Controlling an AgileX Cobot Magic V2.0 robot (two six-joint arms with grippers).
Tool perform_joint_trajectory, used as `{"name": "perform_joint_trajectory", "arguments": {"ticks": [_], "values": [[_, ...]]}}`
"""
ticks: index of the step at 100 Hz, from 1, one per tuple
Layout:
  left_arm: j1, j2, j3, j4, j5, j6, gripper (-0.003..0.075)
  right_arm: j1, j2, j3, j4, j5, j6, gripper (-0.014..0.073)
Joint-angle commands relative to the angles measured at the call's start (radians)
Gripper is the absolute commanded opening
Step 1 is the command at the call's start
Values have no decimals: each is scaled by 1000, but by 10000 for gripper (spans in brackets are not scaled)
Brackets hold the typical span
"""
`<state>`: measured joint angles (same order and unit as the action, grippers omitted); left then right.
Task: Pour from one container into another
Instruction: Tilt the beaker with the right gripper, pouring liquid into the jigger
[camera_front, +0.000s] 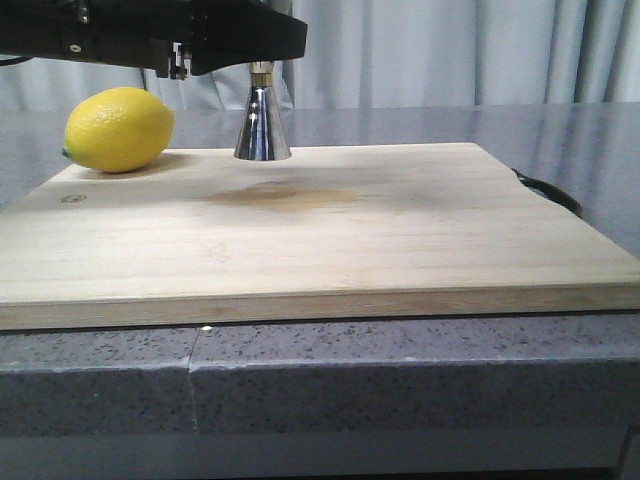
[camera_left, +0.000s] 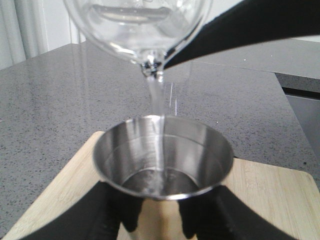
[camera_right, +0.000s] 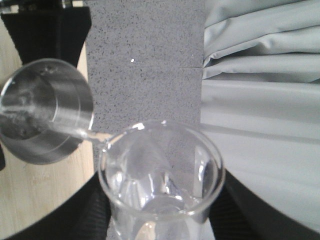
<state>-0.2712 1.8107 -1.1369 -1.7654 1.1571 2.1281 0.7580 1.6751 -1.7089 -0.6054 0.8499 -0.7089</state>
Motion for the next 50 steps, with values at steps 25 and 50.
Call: {"name": "perform_joint_trajectory", "arguments": {"ticks": [25,50], "values": [[-6,-41,-31,-99,88,-10,239,0,-43,-34,-48,-85,-40,291],[-6,-41,-31,-99,88,-10,239,0,-43,-34,-48,-91,-67,291]]}}
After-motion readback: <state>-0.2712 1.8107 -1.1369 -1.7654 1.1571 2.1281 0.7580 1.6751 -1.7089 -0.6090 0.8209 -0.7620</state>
